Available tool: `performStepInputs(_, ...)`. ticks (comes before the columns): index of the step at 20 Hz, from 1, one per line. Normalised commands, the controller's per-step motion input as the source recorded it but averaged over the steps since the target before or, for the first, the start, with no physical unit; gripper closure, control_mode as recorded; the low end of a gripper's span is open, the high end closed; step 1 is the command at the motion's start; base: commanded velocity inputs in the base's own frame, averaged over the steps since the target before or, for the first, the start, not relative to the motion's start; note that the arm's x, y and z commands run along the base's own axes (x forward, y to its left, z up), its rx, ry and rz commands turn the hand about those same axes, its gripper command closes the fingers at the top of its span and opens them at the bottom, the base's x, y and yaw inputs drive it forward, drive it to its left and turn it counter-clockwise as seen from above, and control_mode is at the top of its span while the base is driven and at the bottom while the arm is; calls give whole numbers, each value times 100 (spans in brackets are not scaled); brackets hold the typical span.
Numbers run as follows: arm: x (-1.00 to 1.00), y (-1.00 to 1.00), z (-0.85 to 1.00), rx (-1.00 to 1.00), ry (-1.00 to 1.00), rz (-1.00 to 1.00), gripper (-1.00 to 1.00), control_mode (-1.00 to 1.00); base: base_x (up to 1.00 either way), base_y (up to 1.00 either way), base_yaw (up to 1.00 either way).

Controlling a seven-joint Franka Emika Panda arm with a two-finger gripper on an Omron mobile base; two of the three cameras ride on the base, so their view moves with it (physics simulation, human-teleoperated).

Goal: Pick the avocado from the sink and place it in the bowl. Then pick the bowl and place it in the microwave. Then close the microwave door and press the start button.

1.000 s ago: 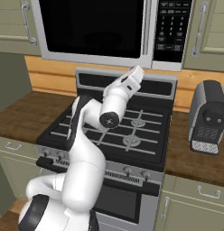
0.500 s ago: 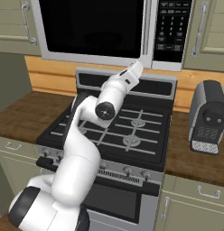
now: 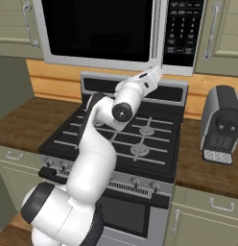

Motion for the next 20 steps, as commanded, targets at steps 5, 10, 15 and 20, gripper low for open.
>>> performStepInputs(5, 35, -19, 2, 7, 0, 0, -100, -100, 0, 0, 0)
performStepInputs(10, 47, -17, 7, 6, 0, 4, -100, -100, 0, 0, 0)
performStepInputs(15, 16, -45, 7, 8, -2, 5, -100, -100, 0, 0, 0)
performStepInputs(20, 29, -3, 46, 2, -3, 1, -100, -100, 0, 0, 0)
